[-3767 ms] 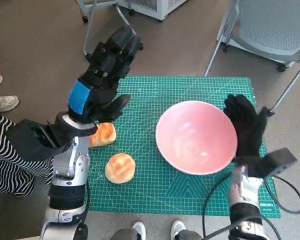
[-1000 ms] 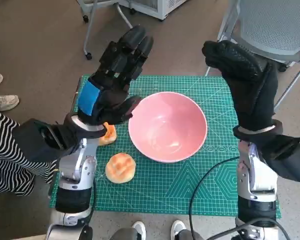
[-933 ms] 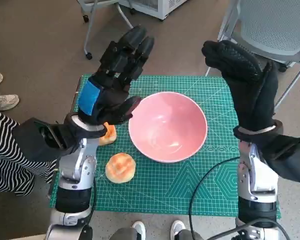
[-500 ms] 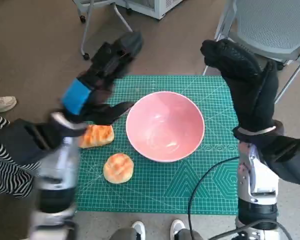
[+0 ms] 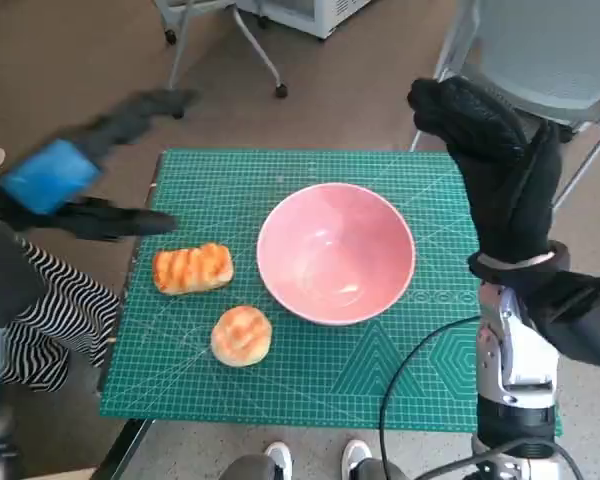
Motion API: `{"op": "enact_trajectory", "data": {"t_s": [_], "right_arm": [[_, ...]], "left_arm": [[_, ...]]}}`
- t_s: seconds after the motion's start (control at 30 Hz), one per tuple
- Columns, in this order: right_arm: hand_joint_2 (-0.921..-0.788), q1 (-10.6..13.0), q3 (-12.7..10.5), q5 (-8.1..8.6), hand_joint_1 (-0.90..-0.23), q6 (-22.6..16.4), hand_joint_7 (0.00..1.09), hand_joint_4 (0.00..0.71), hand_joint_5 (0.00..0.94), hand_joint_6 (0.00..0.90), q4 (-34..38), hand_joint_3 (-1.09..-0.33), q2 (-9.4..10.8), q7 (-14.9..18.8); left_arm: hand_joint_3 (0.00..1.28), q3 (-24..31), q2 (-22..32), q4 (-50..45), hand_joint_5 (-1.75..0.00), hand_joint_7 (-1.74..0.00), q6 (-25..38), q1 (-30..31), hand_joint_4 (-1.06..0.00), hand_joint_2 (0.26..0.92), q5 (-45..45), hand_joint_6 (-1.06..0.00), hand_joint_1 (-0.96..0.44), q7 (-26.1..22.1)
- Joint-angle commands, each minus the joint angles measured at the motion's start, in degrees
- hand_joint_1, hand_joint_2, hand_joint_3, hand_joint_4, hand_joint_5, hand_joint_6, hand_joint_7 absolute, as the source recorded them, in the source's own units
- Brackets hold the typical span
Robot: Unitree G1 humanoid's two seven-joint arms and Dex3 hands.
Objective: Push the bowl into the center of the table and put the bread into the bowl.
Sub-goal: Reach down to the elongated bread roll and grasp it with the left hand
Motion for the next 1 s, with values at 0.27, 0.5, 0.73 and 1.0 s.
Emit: {"op": "enact_trajectory", "data": {"t_s": [0.27,0.5,0.73,1.0], "right_arm": [[-0.921,0.33,-0.32,-0.05,-0.674,-0.57,0.6,0.177,0.014,-0.001,2.14,-0.643,0.65,-0.35],[-0.921,0.53,-0.12,0.08,-0.671,-0.41,0.59,0.177,0.013,-0.001,1.89,-0.644,1.06,-0.42],[-0.921,0.77,-0.15,0.27,-0.677,-0.37,0.59,0.176,0.011,-0.001,1.97,-0.646,1.12,-0.09],[-0.921,1.03,-0.46,0.77,-0.684,-0.1,0.6,0.177,0.01,-0.001,2.17,-0.644,0.8,0.37]], "left_arm": [[0.0,-3.79,2.83,1.72,0.0,-0.13,-0.93,1.55,-0.14,0.745,1.21,-0.22,-0.41,-5.27],[0.0,-6.1,2.41,1.43,0.0,-0.1,0.09,2.71,-0.14,0.748,3.17,-0.24,-0.39,-5.6],[0.0,-10.32,2.3,-0.08,0.0,-0.05,2.55,3.95,-0.15,0.754,9.57,-0.25,-0.38,-4.42],[0.0,-15.73,-0.66,3.25,0.0,-0.03,2.43,5.26,-0.15,0.761,16.1,-0.26,-0.35,-2.01]]}}
